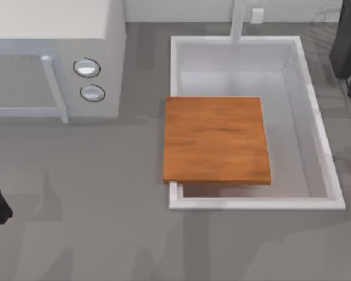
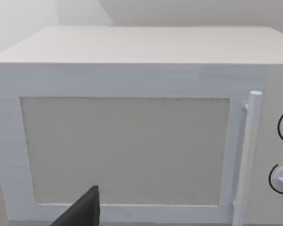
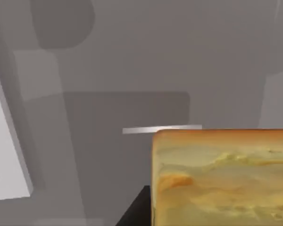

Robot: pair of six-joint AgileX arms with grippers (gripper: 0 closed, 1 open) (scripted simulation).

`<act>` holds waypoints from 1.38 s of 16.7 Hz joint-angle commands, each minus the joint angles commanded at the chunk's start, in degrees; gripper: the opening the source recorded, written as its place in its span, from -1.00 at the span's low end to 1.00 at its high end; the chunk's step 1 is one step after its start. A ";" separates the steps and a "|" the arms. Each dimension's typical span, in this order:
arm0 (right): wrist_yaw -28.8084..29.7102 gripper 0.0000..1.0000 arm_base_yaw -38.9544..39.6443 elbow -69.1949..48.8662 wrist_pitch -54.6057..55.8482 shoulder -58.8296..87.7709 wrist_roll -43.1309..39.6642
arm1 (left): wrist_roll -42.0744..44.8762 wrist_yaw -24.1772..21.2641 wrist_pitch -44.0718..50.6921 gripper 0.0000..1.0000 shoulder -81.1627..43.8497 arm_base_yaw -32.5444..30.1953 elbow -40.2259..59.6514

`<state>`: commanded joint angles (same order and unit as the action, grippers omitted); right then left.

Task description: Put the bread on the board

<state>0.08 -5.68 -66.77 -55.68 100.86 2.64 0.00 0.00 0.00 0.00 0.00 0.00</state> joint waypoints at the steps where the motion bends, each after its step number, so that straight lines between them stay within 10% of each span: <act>1: -0.01 -1.00 -0.02 -1.50 -2.60 -0.97 -0.03 | 0.00 0.00 0.00 1.00 0.00 0.00 0.00; 13: 0.01 -1.00 1.96 -9.09 -10.33 -0.16 1.80 | 0.00 0.00 0.00 1.00 0.00 0.00 0.00; 23: 0.28 -1.00 21.56 -54.23 -25.07 31.34 17.57 | 0.00 0.00 0.00 1.00 0.00 0.00 0.00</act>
<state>0.36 15.88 -121.00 -80.75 132.20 20.21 0.00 0.00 0.00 0.00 0.00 0.00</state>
